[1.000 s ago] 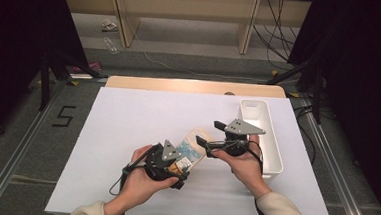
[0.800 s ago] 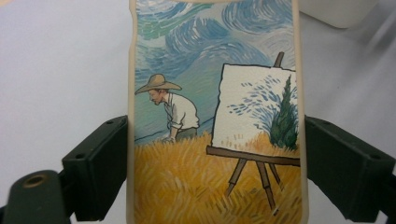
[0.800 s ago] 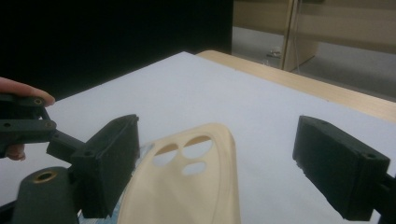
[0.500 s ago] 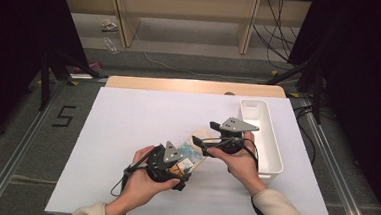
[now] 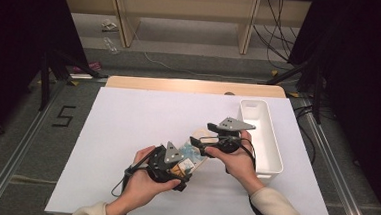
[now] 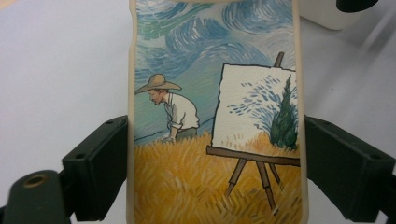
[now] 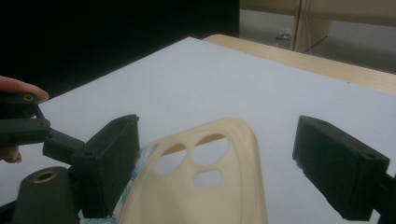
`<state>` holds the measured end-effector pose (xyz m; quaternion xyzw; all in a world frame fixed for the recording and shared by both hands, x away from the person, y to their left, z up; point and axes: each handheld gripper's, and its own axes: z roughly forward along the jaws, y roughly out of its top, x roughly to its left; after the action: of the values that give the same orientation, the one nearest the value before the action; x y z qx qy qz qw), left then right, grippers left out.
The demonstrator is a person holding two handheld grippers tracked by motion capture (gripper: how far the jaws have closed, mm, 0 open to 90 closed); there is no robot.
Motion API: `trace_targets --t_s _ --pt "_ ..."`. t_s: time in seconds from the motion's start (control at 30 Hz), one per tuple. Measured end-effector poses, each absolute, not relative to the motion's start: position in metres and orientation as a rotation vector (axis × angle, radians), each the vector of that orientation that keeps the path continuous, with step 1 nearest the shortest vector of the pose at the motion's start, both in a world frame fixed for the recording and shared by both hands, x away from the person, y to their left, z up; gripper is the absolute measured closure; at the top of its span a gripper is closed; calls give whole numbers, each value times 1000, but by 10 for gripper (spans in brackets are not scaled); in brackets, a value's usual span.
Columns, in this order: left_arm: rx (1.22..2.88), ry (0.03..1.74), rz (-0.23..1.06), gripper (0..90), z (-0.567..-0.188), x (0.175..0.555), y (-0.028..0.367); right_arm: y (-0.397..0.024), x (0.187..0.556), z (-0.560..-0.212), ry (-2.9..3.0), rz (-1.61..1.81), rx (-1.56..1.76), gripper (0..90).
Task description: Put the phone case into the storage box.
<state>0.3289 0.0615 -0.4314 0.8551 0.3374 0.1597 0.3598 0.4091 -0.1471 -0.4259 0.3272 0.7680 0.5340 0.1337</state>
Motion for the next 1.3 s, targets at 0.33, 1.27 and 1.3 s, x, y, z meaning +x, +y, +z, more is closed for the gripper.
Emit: trace_targets --t_s 0.33,1.27,1.3 --pt "2203 867 412 120 -431 329 61 -145 410 -428 2244 1543 957 163" --pt "2206 858 410 121 -431 328 60 -142 411 -431 2282 1550 982 229" --pt "2206 858 410 121 -431 329 60 -141 410 -431 2283 1551 983 234"
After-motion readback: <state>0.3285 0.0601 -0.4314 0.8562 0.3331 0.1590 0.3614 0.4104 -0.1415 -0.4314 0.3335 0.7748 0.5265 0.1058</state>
